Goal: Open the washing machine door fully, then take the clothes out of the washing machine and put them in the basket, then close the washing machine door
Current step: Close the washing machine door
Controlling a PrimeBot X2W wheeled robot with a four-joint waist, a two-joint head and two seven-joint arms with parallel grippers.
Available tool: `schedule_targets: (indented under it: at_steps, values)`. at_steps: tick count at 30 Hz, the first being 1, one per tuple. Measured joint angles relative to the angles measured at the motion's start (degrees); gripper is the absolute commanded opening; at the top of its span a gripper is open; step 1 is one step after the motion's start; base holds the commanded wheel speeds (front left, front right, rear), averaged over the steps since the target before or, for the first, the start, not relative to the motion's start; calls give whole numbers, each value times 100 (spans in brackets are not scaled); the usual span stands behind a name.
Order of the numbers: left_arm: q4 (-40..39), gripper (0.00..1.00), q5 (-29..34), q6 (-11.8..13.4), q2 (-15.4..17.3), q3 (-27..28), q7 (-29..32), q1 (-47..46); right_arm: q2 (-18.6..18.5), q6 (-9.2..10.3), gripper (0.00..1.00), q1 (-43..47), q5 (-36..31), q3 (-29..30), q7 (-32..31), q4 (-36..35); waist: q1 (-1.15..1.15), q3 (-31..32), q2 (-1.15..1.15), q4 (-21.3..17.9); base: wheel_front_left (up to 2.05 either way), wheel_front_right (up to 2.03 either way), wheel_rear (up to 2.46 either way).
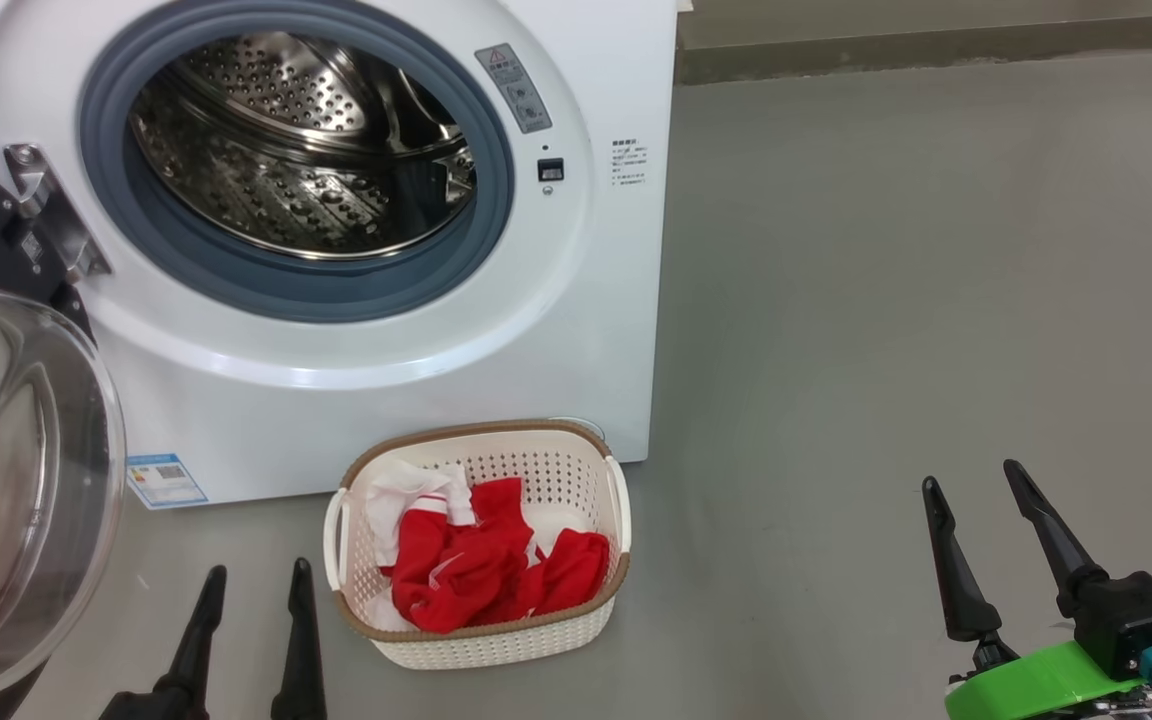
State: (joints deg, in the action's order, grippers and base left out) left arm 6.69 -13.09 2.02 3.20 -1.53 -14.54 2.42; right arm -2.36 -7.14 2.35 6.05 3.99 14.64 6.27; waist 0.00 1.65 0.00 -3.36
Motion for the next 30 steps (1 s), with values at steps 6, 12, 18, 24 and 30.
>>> schedule_targets:
  at_steps: [6, 12, 18, 24, 30]
  values:
    - [-22, 100, 0, 33, -1, -36, 0, 2, 0, 0, 100, 4, 0, -1, 0, 3, 0, 34, 0, 30, -1, 1, 0]
    - [-69, 100, 0, 58, -3, -93, 0, 3, 1, 0, 100, 13, 0, 12, -1, 1, 0, 25, 0, 146, 0, 0, 0]
    - [-256, 100, 8, 218, -2, -90, 0, 2, 1, 0, 100, 44, 0, -5, 0, -8, 0, -10, 0, 343, 0, 0, 0]
    - [-485, 100, 103, 350, -4, -103, 10, 3, 2, 0, 100, 85, 1, -58, 0, -4, 0, -46, 0, 665, 0, 0, 0]
    - [-658, 100, 103, 461, -4, -121, 92, 15, 3, 0, 100, 83, 0, -141, 0, -3, 0, -59, 0, 1058, 0, 0, 0]
